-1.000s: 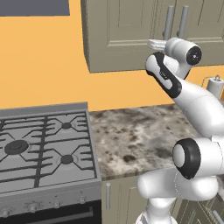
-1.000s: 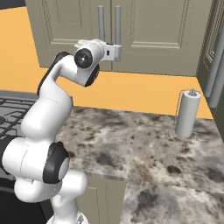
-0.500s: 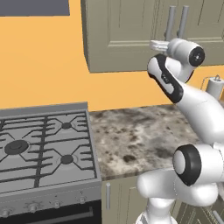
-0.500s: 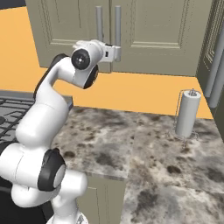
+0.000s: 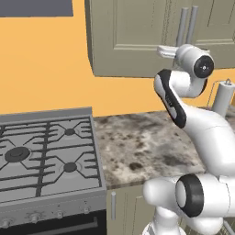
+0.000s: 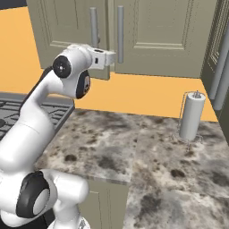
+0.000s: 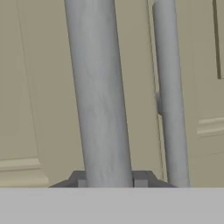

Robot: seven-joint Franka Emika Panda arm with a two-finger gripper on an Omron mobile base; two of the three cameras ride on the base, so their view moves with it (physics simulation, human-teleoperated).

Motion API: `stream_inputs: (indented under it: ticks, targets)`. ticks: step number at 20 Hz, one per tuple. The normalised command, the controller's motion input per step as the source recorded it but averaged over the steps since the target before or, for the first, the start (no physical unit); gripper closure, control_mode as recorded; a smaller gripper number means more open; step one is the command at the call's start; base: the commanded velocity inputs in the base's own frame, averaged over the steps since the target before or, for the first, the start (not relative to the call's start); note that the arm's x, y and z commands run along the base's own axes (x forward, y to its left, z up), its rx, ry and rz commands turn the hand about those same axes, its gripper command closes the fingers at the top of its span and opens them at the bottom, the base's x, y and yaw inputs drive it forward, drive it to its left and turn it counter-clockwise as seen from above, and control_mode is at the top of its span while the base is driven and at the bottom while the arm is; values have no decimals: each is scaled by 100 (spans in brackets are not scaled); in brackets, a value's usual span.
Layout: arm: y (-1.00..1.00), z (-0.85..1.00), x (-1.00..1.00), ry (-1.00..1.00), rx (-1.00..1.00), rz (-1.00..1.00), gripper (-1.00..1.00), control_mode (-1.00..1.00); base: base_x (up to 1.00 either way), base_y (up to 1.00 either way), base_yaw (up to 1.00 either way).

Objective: Open the cabinet. Pick the peach and peach from the cabinet and place them into the bowl. Then close the cabinet.

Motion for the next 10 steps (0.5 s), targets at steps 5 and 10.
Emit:
stream_inputs:
  ticks: [5, 10]
  targets:
    - [23, 65, -83, 0, 2, -15, 100, -100, 0, 0, 0]
    - [30, 67, -87, 0, 2, -16, 100, -100, 0, 0, 0]
